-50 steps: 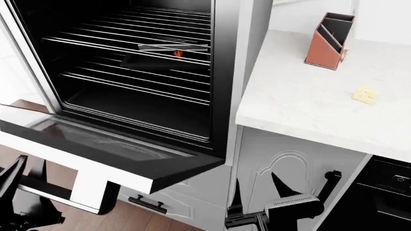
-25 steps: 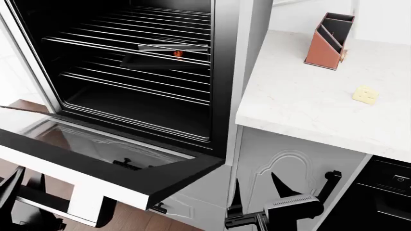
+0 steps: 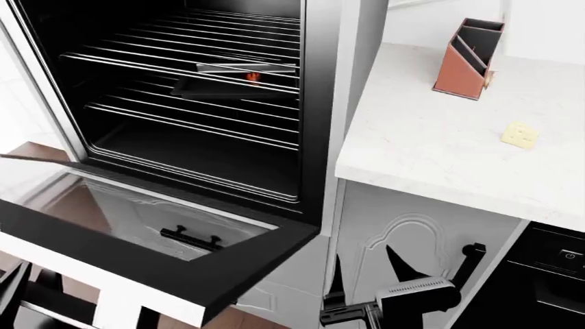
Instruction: Open the oven door
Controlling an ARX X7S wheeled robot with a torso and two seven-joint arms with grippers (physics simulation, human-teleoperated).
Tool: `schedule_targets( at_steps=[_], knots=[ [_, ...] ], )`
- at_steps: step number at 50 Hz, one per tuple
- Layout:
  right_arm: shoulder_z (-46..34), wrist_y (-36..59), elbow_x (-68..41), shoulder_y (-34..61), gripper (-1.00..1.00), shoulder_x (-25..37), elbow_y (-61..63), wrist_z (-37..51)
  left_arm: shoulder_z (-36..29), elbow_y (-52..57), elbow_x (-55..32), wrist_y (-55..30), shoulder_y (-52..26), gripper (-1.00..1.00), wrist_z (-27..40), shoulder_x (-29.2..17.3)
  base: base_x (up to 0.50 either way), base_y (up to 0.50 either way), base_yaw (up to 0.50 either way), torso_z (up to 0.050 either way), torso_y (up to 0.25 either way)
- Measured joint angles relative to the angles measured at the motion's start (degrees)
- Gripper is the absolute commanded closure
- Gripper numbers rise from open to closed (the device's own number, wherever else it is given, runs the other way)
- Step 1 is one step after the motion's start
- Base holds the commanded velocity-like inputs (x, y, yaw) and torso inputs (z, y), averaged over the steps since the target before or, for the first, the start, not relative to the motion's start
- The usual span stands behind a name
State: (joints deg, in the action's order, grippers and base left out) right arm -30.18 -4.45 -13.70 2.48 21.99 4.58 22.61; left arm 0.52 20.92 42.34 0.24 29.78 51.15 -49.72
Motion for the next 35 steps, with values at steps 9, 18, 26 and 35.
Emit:
schedule_targets(
  at_steps=[9,18,26,35],
  knots=[
    [-0.08,0.05,0.01,0.07,-1.0,0.05,0.03,0.11,0.14,-0.81,0.04,0.92,1.44,1.0,1.4,0.04,0.0,0.0,0.0,0.0,0.0],
    [-0.15,0.04,0.01,0.1,-1.0,0.12,0.04,0.21,0.31,-1.66,0.16,1.77,3.19,1.0,2.8,0.07,0.0,0.0,0.0,0.0,0.0],
    [-0.24,0.1,0.06,0.09,-1.0,0.19,0.15,0.35,-0.06,-3.33,0.54,3.03,4.19,1.0,4.81,0.27,0.0,0.0,0.0,0.0,0.0],
    [-0.4,0.03,0.15,0.11,-1.0,0.19,0.03,0.43,-1.12,-6.18,1.34,4.97,4.21,1.0,7.82,0.76,0.0,0.0,0.0,0.0,0.0]
  ],
)
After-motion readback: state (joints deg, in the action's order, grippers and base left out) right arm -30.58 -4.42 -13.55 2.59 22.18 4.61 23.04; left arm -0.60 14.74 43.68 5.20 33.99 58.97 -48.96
